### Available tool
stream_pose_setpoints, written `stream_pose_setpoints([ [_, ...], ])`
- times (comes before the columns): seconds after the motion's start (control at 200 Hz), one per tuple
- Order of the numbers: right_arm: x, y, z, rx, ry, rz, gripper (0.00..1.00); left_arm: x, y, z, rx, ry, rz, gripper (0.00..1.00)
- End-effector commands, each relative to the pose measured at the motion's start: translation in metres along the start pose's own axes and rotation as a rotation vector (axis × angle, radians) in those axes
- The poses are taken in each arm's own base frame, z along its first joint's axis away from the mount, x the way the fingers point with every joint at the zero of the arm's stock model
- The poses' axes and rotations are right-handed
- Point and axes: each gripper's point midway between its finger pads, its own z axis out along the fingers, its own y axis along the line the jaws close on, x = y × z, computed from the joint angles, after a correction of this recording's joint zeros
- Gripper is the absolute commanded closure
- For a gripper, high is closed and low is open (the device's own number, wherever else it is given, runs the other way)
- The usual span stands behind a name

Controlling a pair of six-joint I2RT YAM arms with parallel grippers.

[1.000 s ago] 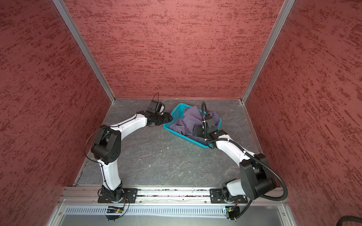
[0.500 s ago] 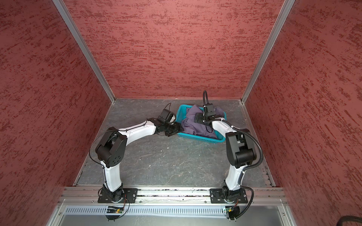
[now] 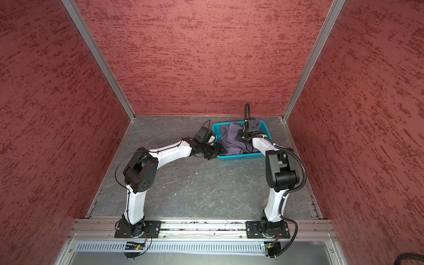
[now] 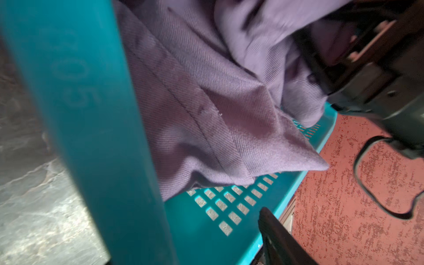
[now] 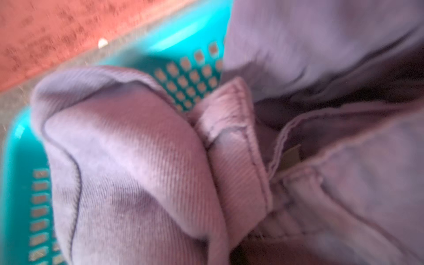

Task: Fold and stack the trousers
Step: Pick up the trousers from the basket, then place the trousers at the center of the table.

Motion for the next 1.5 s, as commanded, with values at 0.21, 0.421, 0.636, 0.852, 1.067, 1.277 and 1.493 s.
stream_pose_setpoints([
  [0.21,-0.131,0.077,-0.185,-0.063,-0.486,-0.178,1.00,-0.050,-0.038,-0.085,0.080,-0.197,0.126,0.29],
  [0.421,-0.126,0.190,-0.288,-0.175,-0.694,-0.429,1.00,-0.066,-0.054,-0.152,0.090,-0.325,0.211,0.10],
  [0.636,-0.063,0.325,-0.355,-0.519,-0.737,-0.657,1.00,-0.060,-0.051,-0.205,0.089,-0.445,0.218,0.07],
  [0.852,0.029,0.421,-0.356,-0.751,-0.660,-0.883,1.00,-0.049,0.021,-0.265,-0.028,-0.601,0.050,0.05],
  [1.067,0.088,0.447,-0.278,-0.803,-0.415,-0.882,0.99,-0.029,0.109,-0.323,-0.135,-0.759,-0.177,0.05],
  [1.277,0.133,0.411,-0.186,-0.707,-0.163,-0.802,0.60,-0.020,0.141,-0.335,-0.226,-0.785,-0.231,0.05],
  [1.493,0.115,0.315,-0.143,-0.673,0.027,-0.489,0.28,-0.028,0.154,-0.333,-0.291,-0.782,-0.264,0.05],
])
